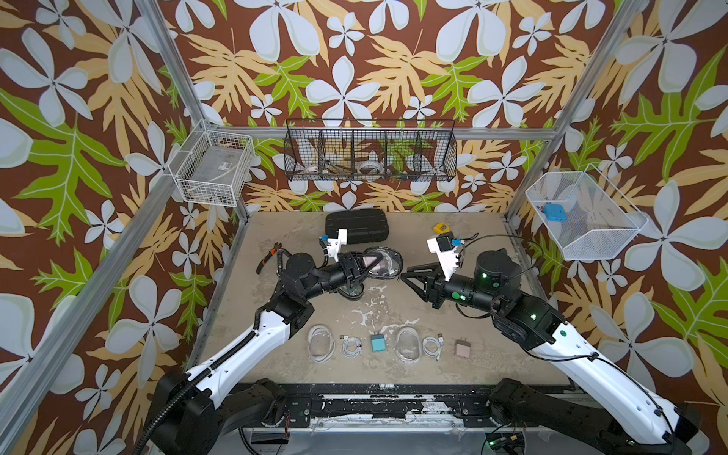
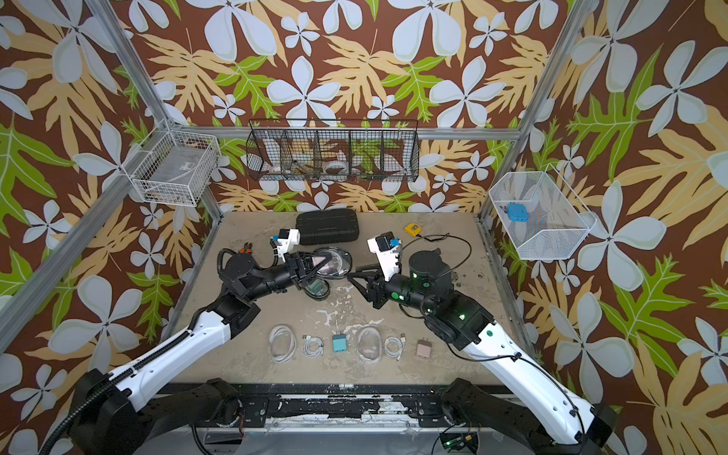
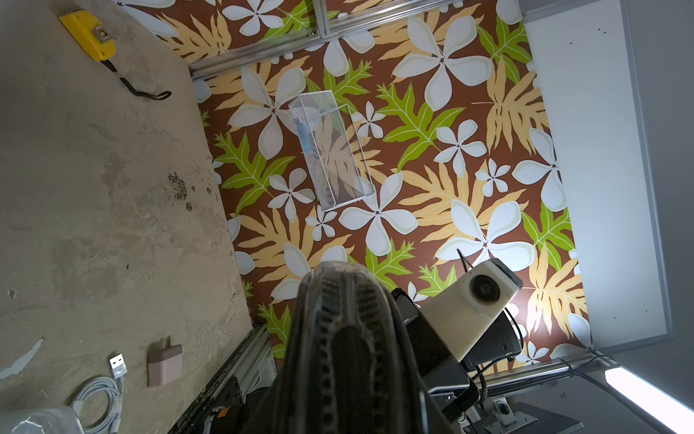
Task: Pack away charging kits
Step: Zip the zipper on the storage bag.
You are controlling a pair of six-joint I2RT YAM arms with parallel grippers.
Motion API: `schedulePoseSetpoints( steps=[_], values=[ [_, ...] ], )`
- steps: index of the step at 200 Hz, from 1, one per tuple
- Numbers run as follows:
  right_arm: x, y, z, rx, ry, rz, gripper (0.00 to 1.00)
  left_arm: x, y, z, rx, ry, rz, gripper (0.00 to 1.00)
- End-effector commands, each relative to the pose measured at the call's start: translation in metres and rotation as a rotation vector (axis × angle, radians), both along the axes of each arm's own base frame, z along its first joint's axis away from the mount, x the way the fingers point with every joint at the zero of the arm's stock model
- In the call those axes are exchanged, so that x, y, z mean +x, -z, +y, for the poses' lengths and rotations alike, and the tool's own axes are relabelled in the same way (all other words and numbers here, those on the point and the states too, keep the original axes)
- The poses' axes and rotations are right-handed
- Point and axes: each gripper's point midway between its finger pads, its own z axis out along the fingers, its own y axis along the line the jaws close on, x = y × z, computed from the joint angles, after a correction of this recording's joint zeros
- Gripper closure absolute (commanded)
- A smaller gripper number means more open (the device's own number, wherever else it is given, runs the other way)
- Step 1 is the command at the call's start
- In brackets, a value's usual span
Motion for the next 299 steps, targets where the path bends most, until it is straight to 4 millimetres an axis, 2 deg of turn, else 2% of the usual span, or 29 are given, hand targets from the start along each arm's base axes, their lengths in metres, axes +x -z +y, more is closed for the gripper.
schedulePoseSetpoints(
  steps=[1, 59, 109, 171, 209, 249, 299],
  values=[
    [0.001, 0.004, 0.000, -0.073, -0.021, -0.077, 0.64, -0.004, -0.008, -0.001, -0.025, 0.025, -0.002, 0.87],
    [0.006, 0.030, 0.007, -0.124, -0.028, -0.042, 0.64, -0.003, -0.005, -0.001, -0.035, 0.027, 0.024, 0.86],
    [0.008, 0.024, 0.005, -0.102, -0.009, -0.069, 0.67, -0.003, -0.005, -0.002, -0.035, 0.033, 0.027, 0.85],
    [0.013, 0.030, 0.011, -0.111, -0.016, -0.053, 0.73, -0.002, 0.002, -0.004, -0.030, 0.040, 0.037, 0.85],
    [0.016, 0.033, 0.012, -0.127, -0.007, -0.051, 0.85, -0.003, 0.003, -0.004, -0.041, 0.048, 0.045, 0.85],
    [0.021, 0.038, 0.007, -0.138, 0.029, -0.046, 1.00, -0.006, -0.006, -0.004, -0.050, 0.058, 0.032, 0.85],
    [0.037, 0.027, -0.020, -0.161, 0.203, -0.111, 1.00, -0.009, -0.006, -0.004, -0.042, 0.069, 0.033, 0.85]
  ],
)
